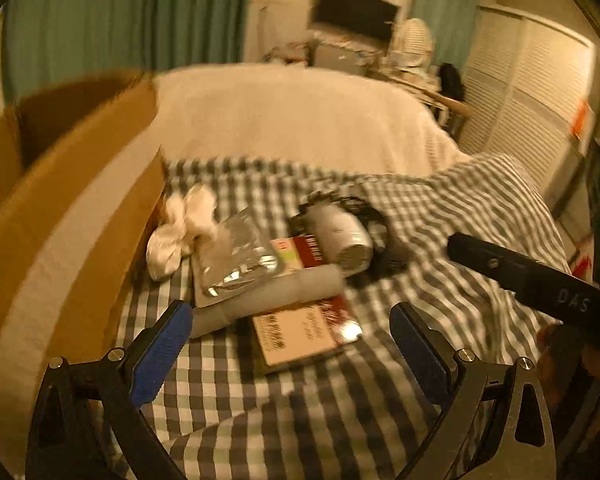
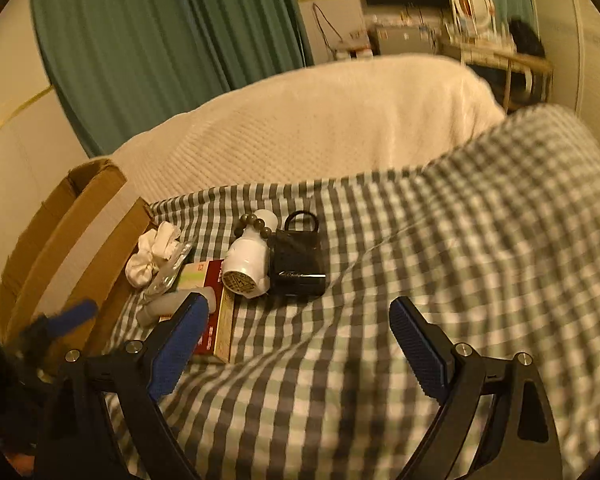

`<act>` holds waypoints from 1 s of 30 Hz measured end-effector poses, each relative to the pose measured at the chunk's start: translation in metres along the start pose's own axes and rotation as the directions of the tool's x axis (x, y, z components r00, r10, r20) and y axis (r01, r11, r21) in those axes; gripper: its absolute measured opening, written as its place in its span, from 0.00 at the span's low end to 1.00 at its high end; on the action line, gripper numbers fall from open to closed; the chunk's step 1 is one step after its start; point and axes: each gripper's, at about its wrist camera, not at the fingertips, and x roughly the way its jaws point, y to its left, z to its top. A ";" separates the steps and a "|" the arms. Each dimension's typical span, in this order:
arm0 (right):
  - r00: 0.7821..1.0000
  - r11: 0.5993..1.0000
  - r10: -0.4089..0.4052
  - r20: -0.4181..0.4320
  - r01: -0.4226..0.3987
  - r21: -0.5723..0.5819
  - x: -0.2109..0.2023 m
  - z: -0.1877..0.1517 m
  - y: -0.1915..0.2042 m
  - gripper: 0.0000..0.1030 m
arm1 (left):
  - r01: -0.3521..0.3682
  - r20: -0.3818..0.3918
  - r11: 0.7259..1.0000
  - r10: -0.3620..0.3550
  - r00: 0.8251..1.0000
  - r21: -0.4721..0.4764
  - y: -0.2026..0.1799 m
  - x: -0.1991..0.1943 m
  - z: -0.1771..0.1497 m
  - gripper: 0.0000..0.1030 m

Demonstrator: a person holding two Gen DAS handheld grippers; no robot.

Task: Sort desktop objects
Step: 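Grasp the foil blister pack with the left tool while the right tool grasps the black mug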

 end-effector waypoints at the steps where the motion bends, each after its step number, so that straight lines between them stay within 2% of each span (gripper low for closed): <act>1: 1.000 1.000 0.001 0.000 -0.001 0.013 0.006 0.002 -0.002 0.89 | -0.017 -0.011 0.999 0.016 1.000 -0.046 0.008 0.008 0.004 0.98; 5: 1.000 0.999 0.012 -0.015 -0.012 0.038 0.037 0.019 -0.001 0.85 | -0.052 -0.038 0.991 0.048 0.998 -0.123 0.026 0.034 0.017 0.98; 7: 0.999 0.999 0.002 -0.035 -0.001 0.033 0.054 0.023 0.002 0.81 | -0.037 -0.067 0.990 0.028 0.997 -0.138 0.028 0.045 0.020 0.98; 10: 0.997 0.999 -0.008 -0.076 0.010 0.031 0.074 0.023 0.002 0.71 | -0.031 -0.079 0.989 0.019 0.997 -0.146 0.030 0.051 0.020 0.98; 15: 0.989 0.998 0.040 -0.141 -0.031 0.063 0.092 0.019 -0.006 0.46 | -0.020 -0.126 0.983 -0.003 0.992 -0.183 0.036 0.065 0.025 0.98; 20: 0.993 0.999 0.020 -0.114 -0.016 0.030 0.077 0.013 -0.005 0.45 | 0.012 -0.128 0.955 -0.052 0.990 -0.296 0.047 0.069 0.031 0.96; 21: 0.994 1.000 0.016 -0.110 -0.013 0.025 0.074 0.012 -0.005 0.45 | 0.008 -0.140 0.953 -0.053 0.989 -0.302 0.047 0.072 0.032 0.88; 22: 0.994 1.000 0.013 -0.107 -0.011 0.023 0.070 0.010 -0.006 0.45 | -0.009 -0.166 0.954 -0.043 0.985 -0.300 0.048 0.078 0.034 0.73; 23: 0.993 0.999 0.023 -0.114 -0.020 0.028 0.066 0.008 -0.008 0.45 | -0.029 -0.189 0.957 -0.027 0.982 -0.289 0.047 0.082 0.034 0.69; 25: 0.993 0.999 0.033 -0.115 -0.029 0.036 0.059 0.006 -0.010 0.45 | -0.033 -0.209 0.959 -0.028 0.977 -0.280 0.049 0.089 0.034 0.69; 30: 0.996 1.000 0.018 -0.090 -0.016 0.023 0.035 -0.002 -0.016 0.45 | -0.034 -0.198 0.958 -0.024 0.980 -0.285 0.049 0.077 0.029 0.67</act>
